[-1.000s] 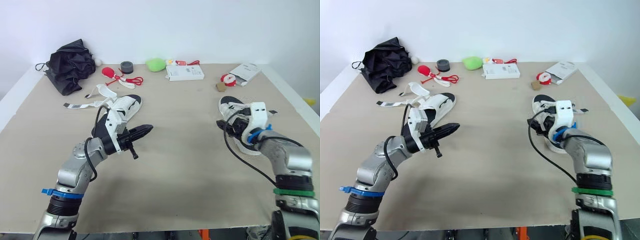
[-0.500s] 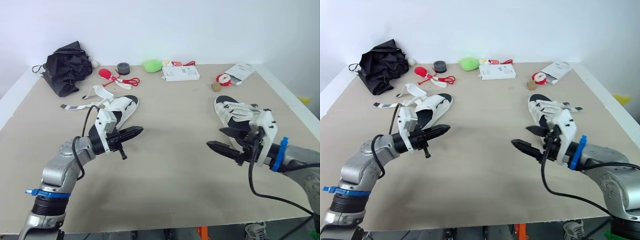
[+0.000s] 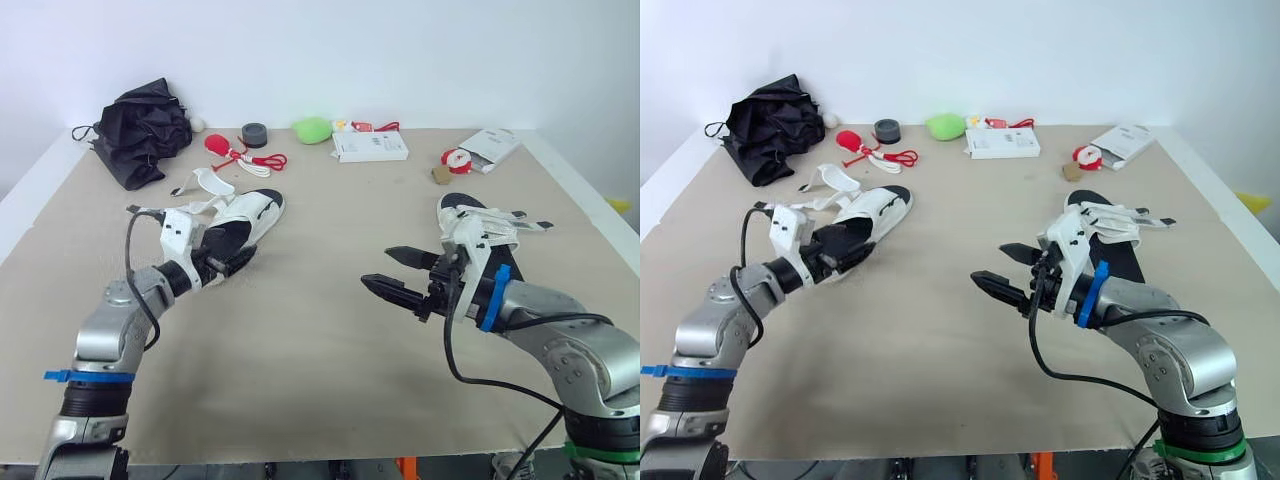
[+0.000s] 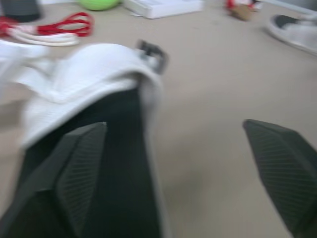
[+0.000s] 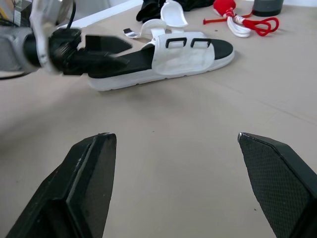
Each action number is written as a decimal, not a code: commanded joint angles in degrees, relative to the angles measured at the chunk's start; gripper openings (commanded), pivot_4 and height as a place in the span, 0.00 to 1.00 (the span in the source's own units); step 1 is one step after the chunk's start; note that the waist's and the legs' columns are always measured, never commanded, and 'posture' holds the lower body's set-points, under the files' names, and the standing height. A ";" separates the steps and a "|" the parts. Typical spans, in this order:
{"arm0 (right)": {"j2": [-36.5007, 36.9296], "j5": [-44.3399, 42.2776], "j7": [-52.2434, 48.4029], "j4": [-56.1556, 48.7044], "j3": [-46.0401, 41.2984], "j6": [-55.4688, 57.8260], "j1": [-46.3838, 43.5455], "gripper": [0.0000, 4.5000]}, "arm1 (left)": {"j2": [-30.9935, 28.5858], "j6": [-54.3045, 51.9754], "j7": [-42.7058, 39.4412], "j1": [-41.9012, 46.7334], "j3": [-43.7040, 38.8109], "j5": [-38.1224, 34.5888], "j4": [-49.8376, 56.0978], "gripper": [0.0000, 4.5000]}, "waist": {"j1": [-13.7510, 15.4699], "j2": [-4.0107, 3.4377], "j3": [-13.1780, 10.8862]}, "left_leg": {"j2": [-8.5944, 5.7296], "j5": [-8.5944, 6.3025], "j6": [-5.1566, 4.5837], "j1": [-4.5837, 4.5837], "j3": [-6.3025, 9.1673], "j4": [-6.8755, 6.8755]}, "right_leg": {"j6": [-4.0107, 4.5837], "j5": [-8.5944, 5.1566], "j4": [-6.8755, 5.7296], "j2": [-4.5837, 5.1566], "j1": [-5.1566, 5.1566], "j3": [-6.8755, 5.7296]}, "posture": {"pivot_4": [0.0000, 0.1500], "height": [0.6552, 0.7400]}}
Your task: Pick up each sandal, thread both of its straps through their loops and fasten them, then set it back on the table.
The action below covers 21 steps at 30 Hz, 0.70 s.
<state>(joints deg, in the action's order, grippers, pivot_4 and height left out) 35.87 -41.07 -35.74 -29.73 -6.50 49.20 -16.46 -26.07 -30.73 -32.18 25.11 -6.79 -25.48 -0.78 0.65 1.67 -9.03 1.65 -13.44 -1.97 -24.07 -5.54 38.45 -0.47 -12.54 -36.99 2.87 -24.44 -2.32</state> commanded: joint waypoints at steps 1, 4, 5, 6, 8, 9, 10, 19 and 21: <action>-1.26 1.02 1.84 -2.42 1.16 -1.87 -1.74 0.94 | 1.27 -3.06 1.60 3.52 -0.43 -1.16 -0.34 0.99 | -0.03 0.00 0.00 | 0.00 0.00 0.00 -0.01 0.00 0.00 | 0.00 0.00 0.00 -0.01 -0.01 0.00 | 1.00 1.00; -2.34 3.03 2.85 -1.71 3.44 -2.88 -2.46 0.94 | 2.54 -5.47 2.48 5.80 0.18 -0.89 -1.76 0.99 | -0.07 0.01 0.00 | 0.00 0.00 0.00 0.00 -0.01 0.00 | 0.00 0.00 -0.01 -0.02 -0.01 0.01 | 1.00 1.00; -2.53 3.45 2.96 -1.54 3.86 -3.09 -2.64 0.94 | 2.80 -6.32 2.80 6.29 0.34 -0.69 -2.12 0.99 | -0.08 0.01 0.00 | 0.00 0.00 0.01 0.00 -0.01 0.00 | -0.01 0.00 -0.01 -0.02 -0.01 0.01 | 1.00 1.00; -2.69 3.88 2.99 -1.41 4.33 -3.30 -2.83 0.94 | 3.02 -7.63 3.09 6.89 0.76 -0.51 -2.48 0.99 | -0.13 0.01 0.00 | 0.00 0.00 0.01 0.00 0.00 0.00 | -0.01 0.00 -0.01 -0.03 -0.01 0.01 | 1.00 1.00; -3.03 4.54 3.09 -1.00 5.01 -3.61 -3.38 0.94 | 3.68 -9.47 5.06 8.78 1.31 0.66 -4.45 0.99 | -0.16 0.01 0.00 | 0.00 0.01 0.01 0.00 0.00 0.00 | 0.00 0.00 -0.01 -0.05 -0.01 0.01 | 1.00 1.00; -3.22 4.89 3.17 -0.71 5.30 -3.78 -3.70 0.94 | 4.31 -10.41 6.66 10.20 1.21 1.14 -6.05 0.99 | -0.16 0.01 -0.01 | 0.00 0.01 0.01 0.00 0.01 0.00 | 0.00 0.00 -0.02 -0.04 -0.01 0.01 | 1.00 1.00; -3.39 5.10 3.22 -0.48 5.45 -3.87 -3.93 0.94 | 4.82 -11.20 7.93 11.45 1.00 1.46 -7.47 0.99 | -0.15 0.03 -0.01 | 0.00 0.01 0.02 0.00 0.01 0.01 | 0.00 0.00 -0.03 -0.05 -0.01 0.00 | 1.00 1.00; -4.04 6.76 3.48 0.55 5.95 -4.78 -4.21 0.94 | 7.33 -9.08 9.25 18.15 3.20 5.82 -17.63 0.99 | -0.14 0.07 -0.03 | -0.03 0.02 0.00 -0.03 0.02 0.03 | 0.10 0.11 -0.02 -0.03 -0.01 -0.01 | 1.00 1.00; -4.33 6.95 3.67 0.57 5.94 -4.87 -4.20 0.94 | 8.06 -7.48 8.56 19.40 3.95 6.88 -20.00 0.99 | -0.10 0.07 -0.03 | -0.03 0.03 0.00 -0.03 0.03 0.03 | 0.13 0.13 -0.02 -0.03 -0.01 -0.03 | 1.00 1.00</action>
<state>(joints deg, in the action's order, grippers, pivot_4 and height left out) 31.81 -34.31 -32.25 -28.36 0.02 45.63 -19.96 -18.51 -39.91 -22.96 43.06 -3.43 -19.53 -19.87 0.55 1.73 -9.07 1.61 -13.42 -1.96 -24.10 -5.51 38.49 -0.36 -12.42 -37.02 2.83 -24.45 -2.36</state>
